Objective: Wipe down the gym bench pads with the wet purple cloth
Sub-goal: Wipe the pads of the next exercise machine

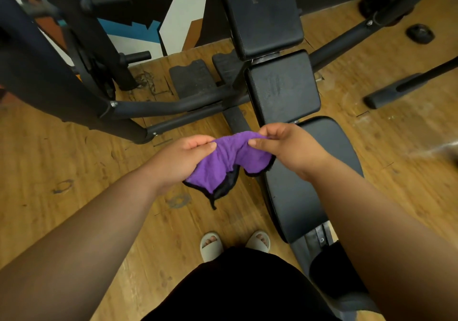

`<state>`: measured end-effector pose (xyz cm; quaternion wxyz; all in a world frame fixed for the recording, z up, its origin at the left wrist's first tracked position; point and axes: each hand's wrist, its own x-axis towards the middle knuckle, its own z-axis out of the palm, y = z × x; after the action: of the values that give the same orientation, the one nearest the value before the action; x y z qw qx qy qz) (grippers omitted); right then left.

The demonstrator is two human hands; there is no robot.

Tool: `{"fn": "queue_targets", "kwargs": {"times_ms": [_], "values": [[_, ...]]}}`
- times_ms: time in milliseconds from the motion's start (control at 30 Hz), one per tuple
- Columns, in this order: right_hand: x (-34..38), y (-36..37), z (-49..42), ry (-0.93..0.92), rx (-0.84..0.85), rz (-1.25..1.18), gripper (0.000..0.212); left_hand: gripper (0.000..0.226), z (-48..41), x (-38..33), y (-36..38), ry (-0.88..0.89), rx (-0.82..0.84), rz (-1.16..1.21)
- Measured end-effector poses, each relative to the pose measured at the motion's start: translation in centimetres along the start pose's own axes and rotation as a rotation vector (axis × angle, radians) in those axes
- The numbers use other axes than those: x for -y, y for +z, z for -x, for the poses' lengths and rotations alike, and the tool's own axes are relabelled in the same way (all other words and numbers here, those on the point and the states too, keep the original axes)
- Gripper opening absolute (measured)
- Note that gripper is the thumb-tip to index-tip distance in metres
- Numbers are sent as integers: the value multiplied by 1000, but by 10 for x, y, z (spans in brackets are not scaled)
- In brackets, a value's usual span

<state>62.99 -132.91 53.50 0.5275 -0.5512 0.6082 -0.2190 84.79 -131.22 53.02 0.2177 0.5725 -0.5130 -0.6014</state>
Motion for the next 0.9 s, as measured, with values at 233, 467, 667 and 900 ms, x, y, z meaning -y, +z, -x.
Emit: {"fn": "queue_targets", "kwargs": {"times_ms": [233,467,667,900], "values": [[6,3,5,-294,-157,427,23,18,1,-1,24,-71,-208,124],[-2,42,22,-637,-368,839,39,51,-2,-9,37,-258,-234,807],[-2,48,28,-417,-205,324,53,22,-6,-2,34,-208,-295,732],[-1,38,17,-62,-233,56,53,25,-9,2,31,-134,-144,754]]}}
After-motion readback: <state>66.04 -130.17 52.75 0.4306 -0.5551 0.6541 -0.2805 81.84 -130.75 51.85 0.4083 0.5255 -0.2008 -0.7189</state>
